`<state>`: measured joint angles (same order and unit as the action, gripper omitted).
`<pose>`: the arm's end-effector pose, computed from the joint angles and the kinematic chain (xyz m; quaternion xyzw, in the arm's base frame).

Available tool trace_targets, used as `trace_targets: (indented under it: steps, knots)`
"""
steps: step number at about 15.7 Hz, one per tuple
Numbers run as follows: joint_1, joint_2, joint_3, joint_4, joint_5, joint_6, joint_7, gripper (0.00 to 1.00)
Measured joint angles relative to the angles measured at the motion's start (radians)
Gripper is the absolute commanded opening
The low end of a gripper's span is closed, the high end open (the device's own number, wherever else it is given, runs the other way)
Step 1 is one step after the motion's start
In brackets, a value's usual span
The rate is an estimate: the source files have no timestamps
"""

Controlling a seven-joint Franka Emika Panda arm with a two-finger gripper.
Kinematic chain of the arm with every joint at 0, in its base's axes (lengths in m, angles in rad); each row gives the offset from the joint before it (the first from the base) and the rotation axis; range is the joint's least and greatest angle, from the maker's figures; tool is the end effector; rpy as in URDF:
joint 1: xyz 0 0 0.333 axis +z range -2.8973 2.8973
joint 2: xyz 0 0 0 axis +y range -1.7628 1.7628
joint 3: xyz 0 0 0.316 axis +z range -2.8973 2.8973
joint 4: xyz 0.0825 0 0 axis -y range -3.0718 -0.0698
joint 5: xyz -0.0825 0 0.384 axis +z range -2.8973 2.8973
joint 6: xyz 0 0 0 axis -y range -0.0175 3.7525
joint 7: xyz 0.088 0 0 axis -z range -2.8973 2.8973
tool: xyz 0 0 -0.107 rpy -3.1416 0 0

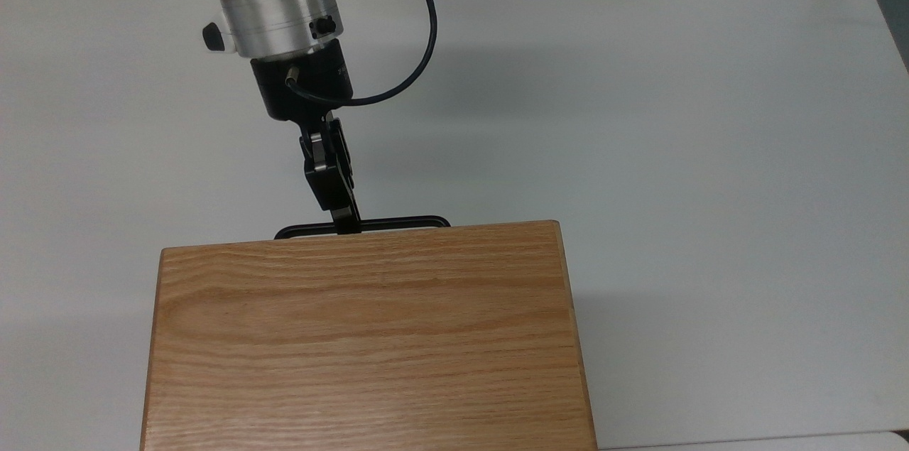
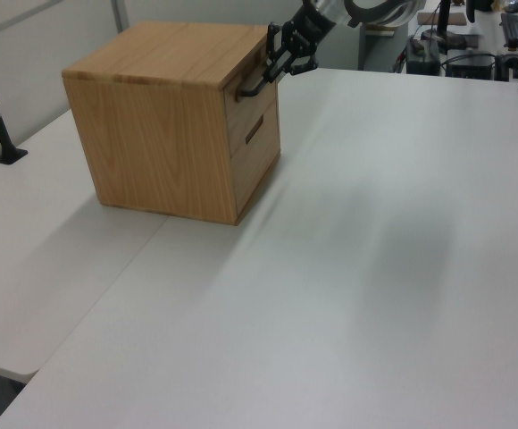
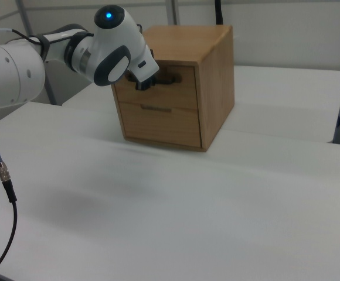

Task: Open the drawer by sliding it
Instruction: 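Close the gripper on the black drawer handle, then pull the handle outward, sliding the upper drawer out of the cabinet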

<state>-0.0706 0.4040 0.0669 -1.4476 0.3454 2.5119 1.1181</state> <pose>0.7266 -0.0146 0.5334 -0.7312 0.5836 -0.1901 0.2978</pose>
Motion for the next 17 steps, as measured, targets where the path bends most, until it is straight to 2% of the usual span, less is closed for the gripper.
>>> trace_targets:
  steps: [6, 9, 17]
  knots:
    - [0.000, 0.000, 0.000, 0.001, -0.001, 0.000, 0.009, 0.00]
    - [0.001, -0.003, 0.001, 0.001, -0.028, -0.009, 0.009, 0.00]
    - [-0.015, -0.091, -0.003, 0.002, -0.138, -0.331, 0.007, 0.01]
